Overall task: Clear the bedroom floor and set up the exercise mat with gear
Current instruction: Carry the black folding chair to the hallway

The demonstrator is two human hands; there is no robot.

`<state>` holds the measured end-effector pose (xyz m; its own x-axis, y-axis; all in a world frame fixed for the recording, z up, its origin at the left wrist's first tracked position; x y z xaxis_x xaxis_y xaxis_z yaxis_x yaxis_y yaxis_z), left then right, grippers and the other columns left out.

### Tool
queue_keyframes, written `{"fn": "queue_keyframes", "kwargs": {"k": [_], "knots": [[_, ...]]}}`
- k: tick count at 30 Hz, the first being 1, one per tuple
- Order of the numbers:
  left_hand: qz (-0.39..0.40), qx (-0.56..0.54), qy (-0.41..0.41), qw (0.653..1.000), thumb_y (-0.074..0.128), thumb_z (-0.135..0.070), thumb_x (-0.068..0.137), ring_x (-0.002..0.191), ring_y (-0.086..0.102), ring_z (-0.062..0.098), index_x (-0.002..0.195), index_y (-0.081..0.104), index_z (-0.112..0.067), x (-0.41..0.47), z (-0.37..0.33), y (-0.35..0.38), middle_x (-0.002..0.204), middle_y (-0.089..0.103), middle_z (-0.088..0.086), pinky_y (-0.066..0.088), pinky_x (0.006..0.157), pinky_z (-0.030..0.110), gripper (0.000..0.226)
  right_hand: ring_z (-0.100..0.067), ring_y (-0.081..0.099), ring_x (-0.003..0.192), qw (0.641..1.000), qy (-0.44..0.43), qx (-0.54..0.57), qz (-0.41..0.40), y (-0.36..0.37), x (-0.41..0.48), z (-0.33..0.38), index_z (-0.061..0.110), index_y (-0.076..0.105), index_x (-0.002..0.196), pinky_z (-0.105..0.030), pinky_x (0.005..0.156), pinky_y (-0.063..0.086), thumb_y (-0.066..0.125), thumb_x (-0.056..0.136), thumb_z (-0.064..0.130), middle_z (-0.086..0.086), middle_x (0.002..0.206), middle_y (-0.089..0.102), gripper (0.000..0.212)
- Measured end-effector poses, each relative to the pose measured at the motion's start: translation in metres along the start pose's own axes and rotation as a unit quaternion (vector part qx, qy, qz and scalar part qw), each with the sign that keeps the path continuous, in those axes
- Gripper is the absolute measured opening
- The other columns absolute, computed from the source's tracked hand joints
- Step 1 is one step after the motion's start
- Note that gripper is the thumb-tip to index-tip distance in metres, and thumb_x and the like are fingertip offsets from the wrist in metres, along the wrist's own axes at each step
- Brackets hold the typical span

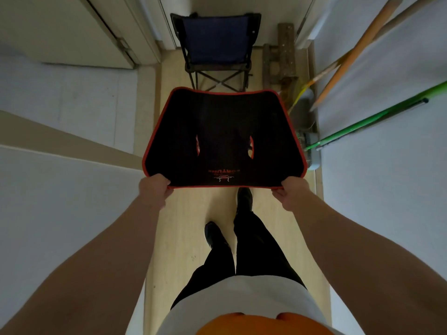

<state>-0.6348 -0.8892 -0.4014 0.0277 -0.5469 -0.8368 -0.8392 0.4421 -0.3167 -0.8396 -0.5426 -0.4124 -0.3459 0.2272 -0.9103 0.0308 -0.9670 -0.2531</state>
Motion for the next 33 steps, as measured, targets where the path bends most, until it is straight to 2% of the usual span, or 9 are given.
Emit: {"fn": "queue_keyframes", "kwargs": {"k": [5, 8, 10, 12, 17, 20, 24, 30, 33], "knots": [[-0.038, 0.009, 0.003, 0.999, 0.062, 0.010, 0.088, 0.087, 0.073, 0.028, 0.134, 0.057, 0.004, 0.014, 0.036, -0.015, 0.111, 0.068, 0.018, 0.062, 0.087, 0.041, 0.047, -0.031, 0.068, 0.106, 1.000, -0.010, 0.001, -0.016, -0.008, 0.013, -0.027, 0.009, 0.055, 0.136, -0.036, 0.075, 0.060, 0.047, 0.096, -0.007, -0.021, 0.126, 0.064, 0.043], [-0.061, 0.015, 0.012, 0.998, 0.059, 0.014, 0.086, 0.085, 0.074, 0.029, 0.119, 0.065, 0.005, 0.019, 0.044, -0.021, 0.108, 0.072, 0.021, 0.063, 0.082, 0.042, 0.035, -0.034, 0.067, 0.107, 0.999, -0.025, 0.011, -0.024, -0.010, 0.019, -0.031, 0.009, 0.058, 0.133, -0.035, 0.071, 0.062, 0.048, 0.094, -0.010, -0.022, 0.126, 0.064, 0.044], [-0.069, 0.000, 0.013, 0.998, 0.057, 0.016, 0.085, 0.083, 0.076, 0.030, 0.105, 0.068, 0.003, 0.023, 0.047, -0.024, 0.102, 0.073, 0.020, 0.064, 0.077, 0.040, 0.027, -0.032, 0.069, 0.103, 0.999, -0.027, 0.018, -0.032, -0.011, 0.022, -0.033, 0.009, 0.060, 0.129, -0.035, 0.069, 0.062, 0.049, 0.094, -0.011, -0.022, 0.122, 0.066, 0.042], [-0.076, -0.029, 0.003, 0.997, 0.055, 0.017, 0.085, 0.074, 0.077, 0.026, 0.099, 0.068, 0.001, 0.023, 0.052, -0.026, 0.094, 0.075, 0.016, 0.065, 0.072, 0.038, 0.024, -0.029, 0.071, 0.096, 0.998, -0.023, 0.031, -0.045, -0.013, 0.024, -0.037, 0.010, 0.062, 0.126, -0.034, 0.067, 0.063, 0.048, 0.093, -0.013, -0.020, 0.118, 0.068, 0.043], [-0.070, -0.106, 0.006, 0.992, 0.049, 0.021, 0.085, 0.067, 0.077, 0.026, 0.099, 0.065, 0.003, 0.021, 0.051, -0.017, 0.092, 0.073, 0.017, 0.064, 0.065, 0.037, 0.028, -0.028, 0.072, 0.095, 0.995, -0.044, 0.075, -0.048, -0.007, 0.027, -0.039, 0.022, 0.065, 0.129, -0.030, 0.061, 0.063, 0.045, 0.091, -0.013, -0.013, 0.114, 0.071, 0.056], [-0.080, -0.095, 0.024, 0.992, 0.051, 0.022, 0.084, 0.058, 0.075, 0.020, 0.102, 0.068, 0.004, 0.022, 0.037, -0.012, 0.087, 0.074, 0.015, 0.062, 0.059, 0.031, 0.031, -0.028, 0.071, 0.099, 0.994, -0.065, 0.082, -0.037, -0.001, 0.027, -0.028, 0.029, 0.064, 0.134, -0.030, 0.064, 0.063, 0.044, 0.092, -0.013, -0.010, 0.117, 0.071, 0.062], [-0.083, -0.086, 0.029, 0.992, 0.053, 0.019, 0.085, 0.060, 0.076, 0.022, 0.103, 0.068, 0.002, 0.029, 0.013, 0.002, 0.087, 0.075, 0.016, 0.060, 0.053, 0.027, 0.029, -0.027, 0.072, 0.097, 0.994, -0.079, 0.059, -0.038, 0.012, 0.032, -0.001, 0.028, 0.065, 0.131, -0.028, 0.063, 0.063, 0.045, 0.090, -0.013, -0.010, 0.118, 0.071, 0.061], [-0.094, -0.080, 0.031, 0.992, 0.059, 0.012, 0.090, 0.063, 0.077, 0.023, 0.100, 0.069, -0.005, 0.043, -0.019, 0.023, 0.086, 0.076, 0.012, 0.064, 0.064, 0.033, 0.023, -0.028, 0.071, 0.100, 0.994, -0.094, 0.029, -0.048, 0.029, 0.040, 0.039, 0.032, 0.057, 0.140, -0.037, 0.078, 0.064, 0.047, 0.091, -0.013, -0.008, 0.121, 0.068, 0.067], [-0.091, -0.097, 0.033, 0.991, 0.055, 0.014, 0.090, 0.063, 0.077, 0.025, 0.104, 0.067, -0.003, 0.045, -0.030, 0.034, 0.090, 0.076, 0.014, 0.063, 0.057, 0.033, 0.026, -0.029, 0.071, 0.103, 0.994, -0.092, 0.029, -0.042, 0.036, 0.043, 0.055, 0.032, 0.055, 0.143, -0.035, 0.074, 0.065, 0.045, 0.092, -0.014, -0.008, 0.125, 0.066, 0.069]]}}
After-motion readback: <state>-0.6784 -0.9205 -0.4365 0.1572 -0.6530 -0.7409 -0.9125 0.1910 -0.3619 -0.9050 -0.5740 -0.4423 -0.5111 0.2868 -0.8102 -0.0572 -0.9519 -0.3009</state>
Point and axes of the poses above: each hand's wrist, its own x-axis towards the middle knuckle, its own y-axis out of the palm, z = x × y, the point moved 7 cm from there along x, towards the middle knuckle
